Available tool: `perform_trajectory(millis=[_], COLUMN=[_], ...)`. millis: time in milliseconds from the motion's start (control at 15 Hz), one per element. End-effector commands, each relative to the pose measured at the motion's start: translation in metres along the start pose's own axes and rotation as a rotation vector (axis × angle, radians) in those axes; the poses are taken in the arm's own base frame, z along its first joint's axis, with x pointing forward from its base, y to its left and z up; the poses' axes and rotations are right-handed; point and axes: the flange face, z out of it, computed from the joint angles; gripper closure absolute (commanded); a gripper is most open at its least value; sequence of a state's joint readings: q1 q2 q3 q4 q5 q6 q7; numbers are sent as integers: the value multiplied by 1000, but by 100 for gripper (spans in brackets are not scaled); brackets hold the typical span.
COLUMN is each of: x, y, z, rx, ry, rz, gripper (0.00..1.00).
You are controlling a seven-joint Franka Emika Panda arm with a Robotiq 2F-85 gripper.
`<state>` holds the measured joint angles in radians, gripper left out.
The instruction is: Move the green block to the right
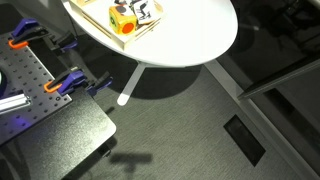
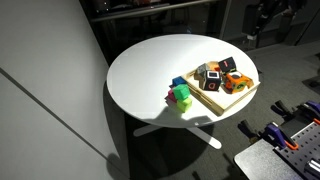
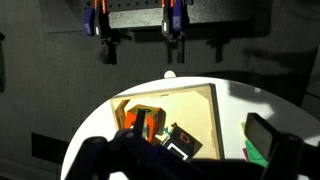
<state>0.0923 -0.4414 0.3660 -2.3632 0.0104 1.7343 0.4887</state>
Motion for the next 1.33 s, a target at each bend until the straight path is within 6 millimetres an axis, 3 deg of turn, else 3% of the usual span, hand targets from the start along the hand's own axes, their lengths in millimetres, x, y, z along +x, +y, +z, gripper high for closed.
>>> perform_trajectory(millis=[0,800,1267], x=[20,87,111], y=[3,-25,-39], z=[8,39,53], rx=[3,91,211], ry=[22,214,238], rz=[25,-54,-117], gripper=[0,0,0])
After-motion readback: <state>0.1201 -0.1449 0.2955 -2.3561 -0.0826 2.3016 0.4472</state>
